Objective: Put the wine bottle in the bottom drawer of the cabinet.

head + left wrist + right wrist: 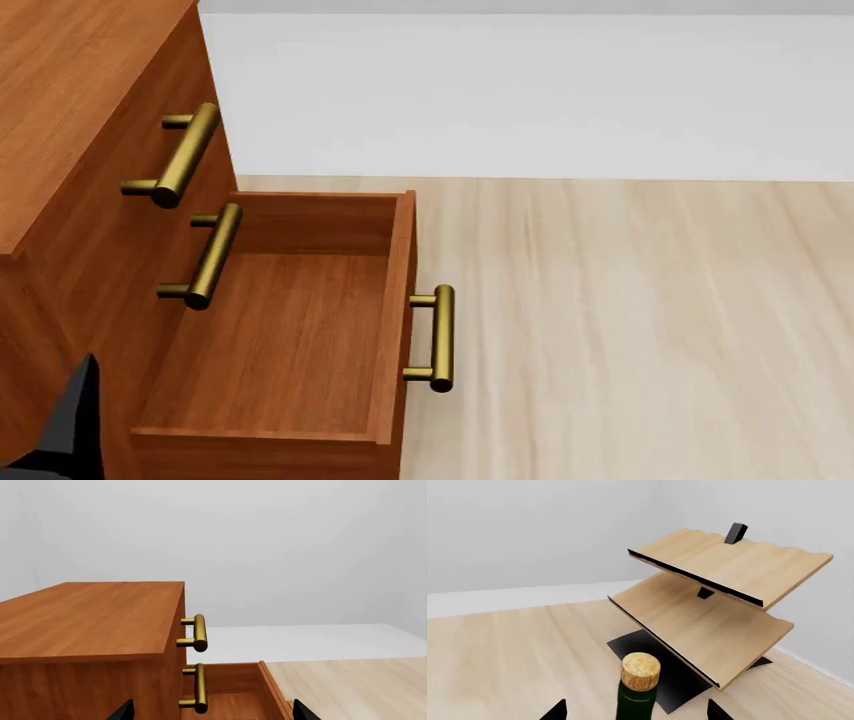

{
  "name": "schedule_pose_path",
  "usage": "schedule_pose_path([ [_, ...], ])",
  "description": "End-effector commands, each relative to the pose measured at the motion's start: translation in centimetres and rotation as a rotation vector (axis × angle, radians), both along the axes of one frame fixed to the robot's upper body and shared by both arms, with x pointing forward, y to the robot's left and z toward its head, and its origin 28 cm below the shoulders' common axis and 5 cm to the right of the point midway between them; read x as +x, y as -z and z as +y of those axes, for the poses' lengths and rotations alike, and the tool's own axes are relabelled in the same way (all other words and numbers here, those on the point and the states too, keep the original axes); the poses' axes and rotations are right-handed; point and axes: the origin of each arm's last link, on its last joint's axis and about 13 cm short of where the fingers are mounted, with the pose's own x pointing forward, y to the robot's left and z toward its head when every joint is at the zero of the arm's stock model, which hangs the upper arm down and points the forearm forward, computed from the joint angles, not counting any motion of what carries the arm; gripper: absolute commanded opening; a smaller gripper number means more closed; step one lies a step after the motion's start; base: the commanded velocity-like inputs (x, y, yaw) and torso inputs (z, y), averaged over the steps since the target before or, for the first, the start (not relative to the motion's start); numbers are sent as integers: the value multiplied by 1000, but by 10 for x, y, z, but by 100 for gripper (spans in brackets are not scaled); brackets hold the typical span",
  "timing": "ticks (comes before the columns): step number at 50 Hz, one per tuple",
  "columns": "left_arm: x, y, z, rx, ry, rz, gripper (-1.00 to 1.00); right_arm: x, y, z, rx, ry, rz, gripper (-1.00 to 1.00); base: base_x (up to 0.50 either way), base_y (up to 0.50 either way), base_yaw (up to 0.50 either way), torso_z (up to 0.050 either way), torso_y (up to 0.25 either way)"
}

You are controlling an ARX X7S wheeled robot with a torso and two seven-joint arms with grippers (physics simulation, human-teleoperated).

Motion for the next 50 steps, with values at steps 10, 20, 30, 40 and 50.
schedule_pose_path([
  [10,1,1,-1,-1,7,4,100,13,-2,-9,-2,8,24,100,0,0,0,0,0],
  [20,0,-1,0,1,-1,-3,100,17,1,-14,-6,21,47,100,0,0,0,0,0],
  [30,0,-2,-2,11,6,-9,100,21,7,-16,11,22,61,100,0,0,0,0,0],
  [40,0,-1,-2,9,2,-5,100,26,5,-17,3,17,74,100,0,0,0,0,0],
  [50,2,1,-1,9,-8,5,100,30,7,-18,8,26,79,100,0,0,0,0,0],
])
